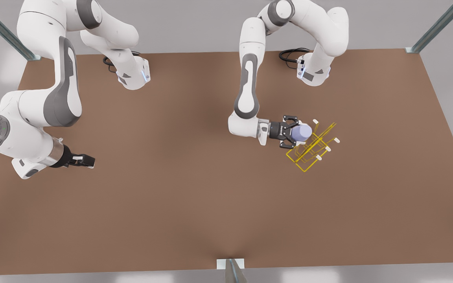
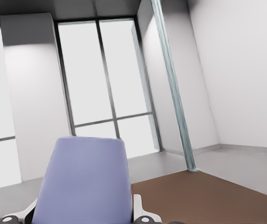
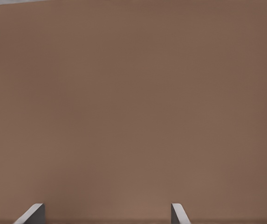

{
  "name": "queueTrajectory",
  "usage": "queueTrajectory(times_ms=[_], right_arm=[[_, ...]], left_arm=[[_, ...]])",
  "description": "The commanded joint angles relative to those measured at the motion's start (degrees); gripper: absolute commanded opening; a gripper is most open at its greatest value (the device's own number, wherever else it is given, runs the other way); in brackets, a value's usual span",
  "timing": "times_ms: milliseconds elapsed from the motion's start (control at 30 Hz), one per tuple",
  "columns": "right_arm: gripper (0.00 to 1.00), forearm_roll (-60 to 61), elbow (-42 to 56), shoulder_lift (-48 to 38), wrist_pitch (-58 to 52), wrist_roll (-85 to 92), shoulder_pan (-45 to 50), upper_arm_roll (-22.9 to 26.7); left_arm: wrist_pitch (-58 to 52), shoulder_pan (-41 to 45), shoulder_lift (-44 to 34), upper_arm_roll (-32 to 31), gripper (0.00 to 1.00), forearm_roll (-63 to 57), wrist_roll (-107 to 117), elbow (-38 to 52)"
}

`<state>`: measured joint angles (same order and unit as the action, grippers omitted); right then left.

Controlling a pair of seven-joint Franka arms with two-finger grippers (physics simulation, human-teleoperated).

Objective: Place the cup on the cup holder

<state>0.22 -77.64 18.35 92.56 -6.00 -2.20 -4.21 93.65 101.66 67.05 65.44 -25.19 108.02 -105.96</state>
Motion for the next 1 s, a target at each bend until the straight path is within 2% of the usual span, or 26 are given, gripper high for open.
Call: queueTrajectory(times_ms=[0, 267, 900, 933, 967], right_arm=[[1.00, -0.04, 0.03, -0.07, -0.10, -0.15, 0.00, -0.01], [1.00, -0.04, 0.03, -0.07, -0.10, -0.06, 0.00, -0.01], [1.00, -0.04, 0.03, 0.19, -0.10, 0.03, 0.00, -0.01], [1.00, -0.13, 0.03, 0.19, -0.10, 0.03, 0.00, -0.01], [1.00, -0.13, 0.03, 0.19, -0.10, 0.03, 0.00, 0.08]], left_arm=[[1.53, -0.24, -0.08, 0.03, 0.77, -0.39, -0.97, 0.31], [2.50, -1.12, 2.38, -0.40, 0.77, 0.05, 0.44, 0.49], [3.20, -2.70, 2.12, -1.02, 0.77, 1.90, 4.39, -0.83], [3.20, -2.70, 2.12, -1.02, 0.80, 1.90, 4.39, -0.83], [3.20, -2.70, 2.12, -1.02, 0.95, 1.90, 4.39, -1.01]])
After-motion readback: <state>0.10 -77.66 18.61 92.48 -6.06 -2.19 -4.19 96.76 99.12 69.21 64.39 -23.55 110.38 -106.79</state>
